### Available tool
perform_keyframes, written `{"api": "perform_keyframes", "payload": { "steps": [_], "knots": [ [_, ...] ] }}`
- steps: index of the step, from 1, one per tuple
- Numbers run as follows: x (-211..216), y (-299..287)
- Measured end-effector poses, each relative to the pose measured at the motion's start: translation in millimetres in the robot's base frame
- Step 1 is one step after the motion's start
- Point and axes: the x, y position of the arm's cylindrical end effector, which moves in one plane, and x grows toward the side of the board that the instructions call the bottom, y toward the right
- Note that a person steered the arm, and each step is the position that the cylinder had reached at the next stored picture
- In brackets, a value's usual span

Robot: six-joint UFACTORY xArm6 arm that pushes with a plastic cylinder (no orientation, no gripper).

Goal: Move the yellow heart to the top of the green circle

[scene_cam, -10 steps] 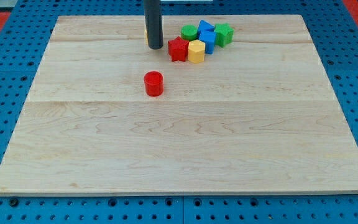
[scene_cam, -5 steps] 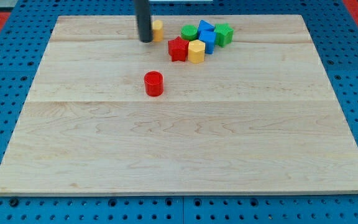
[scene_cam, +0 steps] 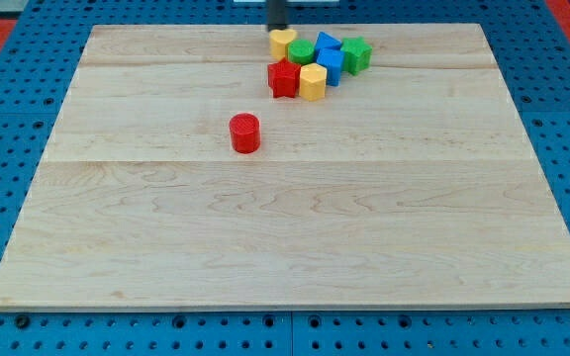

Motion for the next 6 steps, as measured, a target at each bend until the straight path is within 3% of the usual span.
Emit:
{"api": "perform_keyframes", "payload": {
  "steps": [3, 6],
  "knots": [
    [5, 52],
    [31, 27]
  ]
}}
